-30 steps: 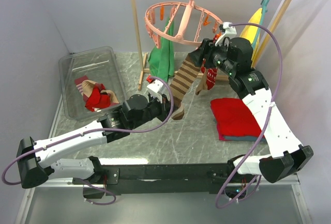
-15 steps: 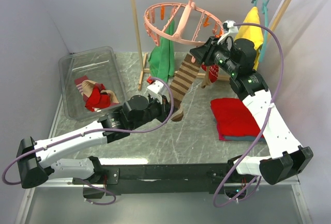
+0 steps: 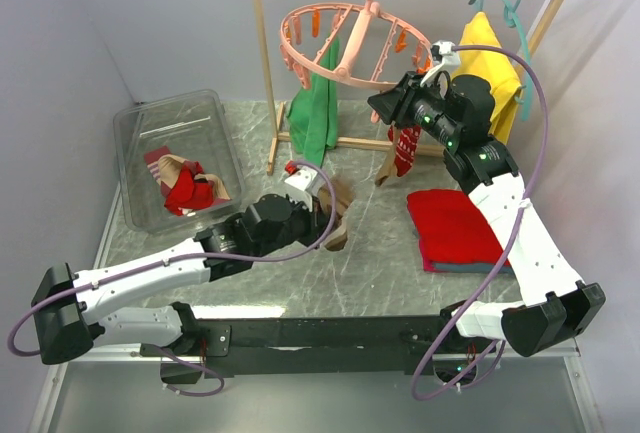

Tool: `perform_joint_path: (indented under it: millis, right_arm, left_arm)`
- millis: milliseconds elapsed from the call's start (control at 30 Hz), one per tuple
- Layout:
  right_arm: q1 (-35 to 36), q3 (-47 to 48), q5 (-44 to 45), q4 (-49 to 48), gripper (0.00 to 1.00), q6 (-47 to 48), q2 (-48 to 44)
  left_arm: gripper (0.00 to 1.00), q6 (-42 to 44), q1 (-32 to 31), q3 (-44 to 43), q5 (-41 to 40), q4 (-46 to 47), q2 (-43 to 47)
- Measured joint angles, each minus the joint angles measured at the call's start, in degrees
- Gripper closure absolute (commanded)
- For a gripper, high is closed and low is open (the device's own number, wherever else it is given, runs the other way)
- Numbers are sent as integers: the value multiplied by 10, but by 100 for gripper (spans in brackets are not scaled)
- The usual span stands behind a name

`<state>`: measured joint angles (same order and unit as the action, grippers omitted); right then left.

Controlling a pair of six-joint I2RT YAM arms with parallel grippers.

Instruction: Remove the socks clipped to the hanger

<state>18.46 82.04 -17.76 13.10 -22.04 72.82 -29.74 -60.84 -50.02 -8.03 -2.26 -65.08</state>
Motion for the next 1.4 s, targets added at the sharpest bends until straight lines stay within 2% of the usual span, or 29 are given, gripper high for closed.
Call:
perform_joint_path:
  millis: [200,433,533,667,800,900,967,1167,1333,1400]
  right_arm:
    - [0,2,4,8,99,0,1]
    - [0,2,14,17,98,7,1]
    - [0,2,21,22,98,12,1]
    - [0,2,20,23,98,15,0]
    - [0,2,20,24,97,18,-9]
    - [0,2,20,24,97,20,-19]
    - [0,2,20,24,97,21,-26]
    - [0,2,18,23,97,22,-32]
    - [-1,1,11,21,97,22,-32]
    - [-1,1,6,19,97,22,-31]
  left_arm:
    - [99,-49,0,40,-5,-19,7]
    - [99,-109,16,50,-30,-84,18]
    - [93,-121,89,50,-17,-118,39]
    - [87,-117,252,35,3,-155,82]
    - [88,-89,388,-73,23,-200,72]
    - [88,-67,486,-190,59,-207,22]
    - [88,-60,538,-224,84,-197,-4]
    - [93,-68,659,-238,171,-162,-101]
    - [90,-76,689,-238,238,-147,-206]
    - [85,-75,691,-238,247,-148,-232]
